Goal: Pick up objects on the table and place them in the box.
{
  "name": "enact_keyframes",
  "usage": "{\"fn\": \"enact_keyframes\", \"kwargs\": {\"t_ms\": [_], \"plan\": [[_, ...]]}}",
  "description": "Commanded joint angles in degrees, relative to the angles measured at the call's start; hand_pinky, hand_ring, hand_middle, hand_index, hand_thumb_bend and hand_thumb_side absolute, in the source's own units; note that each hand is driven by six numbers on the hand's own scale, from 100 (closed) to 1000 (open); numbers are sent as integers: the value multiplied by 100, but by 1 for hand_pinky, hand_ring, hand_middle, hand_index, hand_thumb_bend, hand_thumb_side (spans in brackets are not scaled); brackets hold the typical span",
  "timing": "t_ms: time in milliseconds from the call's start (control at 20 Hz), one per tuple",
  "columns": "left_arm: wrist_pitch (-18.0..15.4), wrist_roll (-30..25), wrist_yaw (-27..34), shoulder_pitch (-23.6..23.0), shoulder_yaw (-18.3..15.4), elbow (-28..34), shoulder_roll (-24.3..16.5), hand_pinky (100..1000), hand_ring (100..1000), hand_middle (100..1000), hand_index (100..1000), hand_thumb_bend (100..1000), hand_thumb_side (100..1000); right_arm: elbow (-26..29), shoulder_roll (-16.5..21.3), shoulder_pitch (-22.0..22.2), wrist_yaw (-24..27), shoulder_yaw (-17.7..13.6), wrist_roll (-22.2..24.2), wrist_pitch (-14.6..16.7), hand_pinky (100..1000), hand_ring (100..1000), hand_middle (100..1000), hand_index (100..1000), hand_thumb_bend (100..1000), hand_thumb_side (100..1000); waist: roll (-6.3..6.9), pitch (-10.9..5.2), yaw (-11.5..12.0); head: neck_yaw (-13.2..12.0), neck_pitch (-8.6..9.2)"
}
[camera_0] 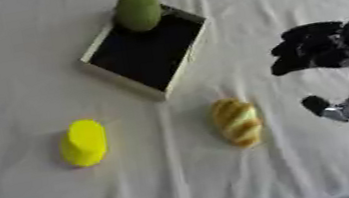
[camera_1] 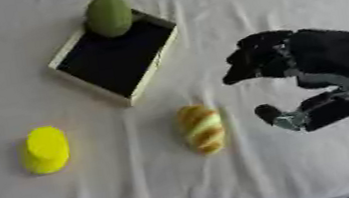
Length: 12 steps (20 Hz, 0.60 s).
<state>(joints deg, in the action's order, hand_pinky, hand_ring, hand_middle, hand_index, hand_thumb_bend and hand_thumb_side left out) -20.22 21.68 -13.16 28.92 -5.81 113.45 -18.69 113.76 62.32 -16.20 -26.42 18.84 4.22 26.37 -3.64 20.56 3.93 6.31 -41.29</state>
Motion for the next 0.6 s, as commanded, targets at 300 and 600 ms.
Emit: {"fn": "enact_keyframes", "kwargs": {"t_ms": [300,600], "plan": [[-9,-78,69,67,39,114,-116,750,753,726,903,100,350,83,-8,-331,507,316,978,-579,1000,952,773,956,100,214,2,-125,17,38,-32],[-15,-115,94,70,59,114,-109,750,753,725,900,100,350,83,-171,-593,827,367,1500,-842,1000,972,785,958,100,213,-3,-129,30,39,-52]]}}
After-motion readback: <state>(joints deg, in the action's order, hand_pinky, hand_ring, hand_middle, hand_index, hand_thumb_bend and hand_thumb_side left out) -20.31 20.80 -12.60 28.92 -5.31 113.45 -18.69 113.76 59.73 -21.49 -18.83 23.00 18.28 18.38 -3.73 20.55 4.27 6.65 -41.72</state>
